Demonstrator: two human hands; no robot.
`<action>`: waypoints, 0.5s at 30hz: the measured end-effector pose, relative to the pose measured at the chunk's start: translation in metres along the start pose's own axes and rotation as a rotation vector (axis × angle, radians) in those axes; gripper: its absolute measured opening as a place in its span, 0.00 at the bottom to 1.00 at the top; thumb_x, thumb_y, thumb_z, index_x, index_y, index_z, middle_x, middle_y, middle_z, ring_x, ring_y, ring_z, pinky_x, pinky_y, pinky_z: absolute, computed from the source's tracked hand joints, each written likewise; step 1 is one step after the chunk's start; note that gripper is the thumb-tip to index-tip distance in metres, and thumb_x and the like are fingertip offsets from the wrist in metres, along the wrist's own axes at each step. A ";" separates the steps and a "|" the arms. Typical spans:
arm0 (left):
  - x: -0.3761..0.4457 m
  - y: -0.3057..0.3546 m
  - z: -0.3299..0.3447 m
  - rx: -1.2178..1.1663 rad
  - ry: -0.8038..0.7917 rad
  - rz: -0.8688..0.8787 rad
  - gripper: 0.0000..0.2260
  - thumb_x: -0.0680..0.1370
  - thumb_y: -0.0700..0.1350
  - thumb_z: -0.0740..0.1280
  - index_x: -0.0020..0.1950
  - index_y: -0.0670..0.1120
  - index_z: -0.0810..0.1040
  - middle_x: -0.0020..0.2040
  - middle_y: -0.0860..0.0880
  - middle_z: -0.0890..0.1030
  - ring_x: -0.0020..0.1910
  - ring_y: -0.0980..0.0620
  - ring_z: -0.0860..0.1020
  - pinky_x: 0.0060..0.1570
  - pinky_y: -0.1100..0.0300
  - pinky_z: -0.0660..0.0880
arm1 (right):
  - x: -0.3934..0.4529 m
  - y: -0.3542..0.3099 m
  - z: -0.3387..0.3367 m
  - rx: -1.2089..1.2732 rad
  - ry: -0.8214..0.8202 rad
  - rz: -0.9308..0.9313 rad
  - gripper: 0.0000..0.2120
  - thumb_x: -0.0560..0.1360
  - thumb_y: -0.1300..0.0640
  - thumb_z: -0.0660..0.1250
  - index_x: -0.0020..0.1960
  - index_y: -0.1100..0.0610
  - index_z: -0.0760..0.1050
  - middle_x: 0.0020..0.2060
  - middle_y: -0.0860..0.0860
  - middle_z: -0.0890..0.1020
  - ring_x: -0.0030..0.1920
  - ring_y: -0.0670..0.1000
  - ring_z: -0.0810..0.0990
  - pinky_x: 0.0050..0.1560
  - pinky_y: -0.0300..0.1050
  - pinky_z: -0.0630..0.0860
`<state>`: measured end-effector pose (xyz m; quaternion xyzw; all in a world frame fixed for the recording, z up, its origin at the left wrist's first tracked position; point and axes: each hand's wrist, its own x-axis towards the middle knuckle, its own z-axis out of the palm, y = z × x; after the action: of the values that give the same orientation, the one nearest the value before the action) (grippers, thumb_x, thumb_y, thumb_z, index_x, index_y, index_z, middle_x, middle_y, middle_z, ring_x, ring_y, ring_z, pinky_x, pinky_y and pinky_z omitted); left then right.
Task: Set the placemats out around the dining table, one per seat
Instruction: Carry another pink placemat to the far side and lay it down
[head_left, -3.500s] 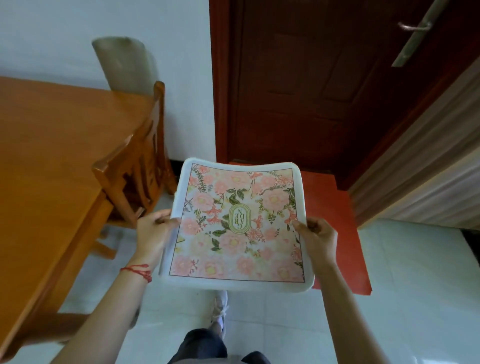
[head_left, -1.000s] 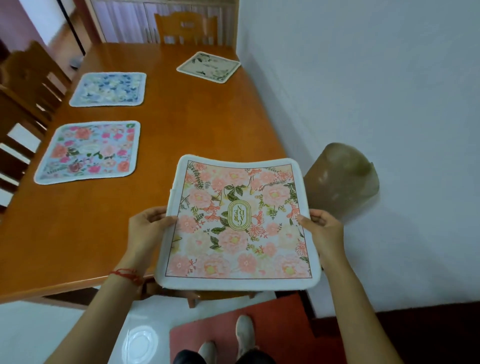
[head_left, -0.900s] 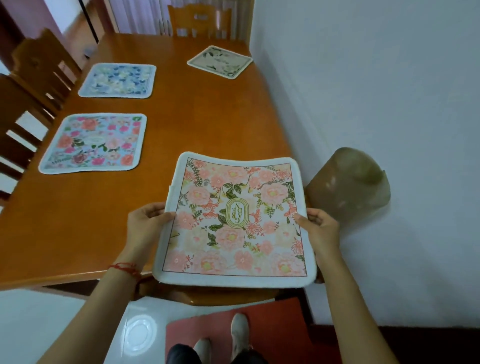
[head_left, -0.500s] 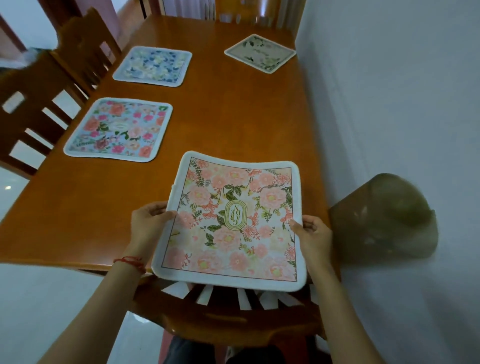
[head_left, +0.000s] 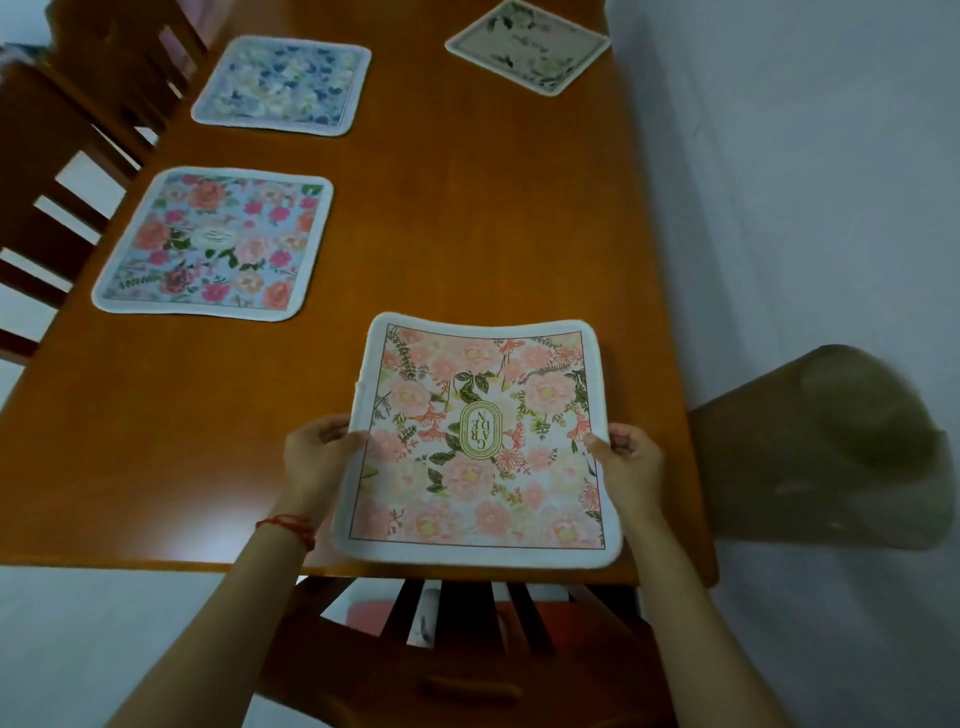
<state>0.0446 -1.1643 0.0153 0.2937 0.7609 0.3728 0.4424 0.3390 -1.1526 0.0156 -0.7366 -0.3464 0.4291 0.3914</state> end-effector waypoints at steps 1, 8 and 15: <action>0.003 -0.001 0.002 0.000 -0.005 -0.005 0.09 0.73 0.36 0.67 0.54 0.40 0.79 0.47 0.44 0.79 0.39 0.49 0.77 0.37 0.59 0.74 | 0.002 0.001 0.002 -0.003 -0.001 0.001 0.05 0.72 0.65 0.68 0.46 0.60 0.74 0.42 0.55 0.80 0.41 0.54 0.80 0.35 0.40 0.75; 0.022 -0.015 0.010 0.025 -0.018 -0.081 0.10 0.73 0.35 0.68 0.54 0.39 0.78 0.48 0.43 0.79 0.41 0.45 0.78 0.42 0.53 0.77 | 0.017 0.024 0.011 -0.050 0.010 0.050 0.07 0.72 0.66 0.68 0.50 0.65 0.74 0.46 0.60 0.80 0.42 0.55 0.79 0.35 0.39 0.75; 0.033 -0.027 0.008 0.113 0.007 -0.071 0.14 0.73 0.37 0.69 0.58 0.38 0.78 0.52 0.39 0.81 0.46 0.37 0.80 0.48 0.43 0.78 | 0.025 0.039 0.019 -0.080 0.031 0.054 0.07 0.73 0.68 0.66 0.51 0.68 0.75 0.46 0.61 0.80 0.43 0.55 0.78 0.28 0.27 0.73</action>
<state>0.0345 -1.1503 -0.0247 0.2897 0.7923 0.3141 0.4355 0.3383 -1.1434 -0.0338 -0.7675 -0.3372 0.4136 0.3553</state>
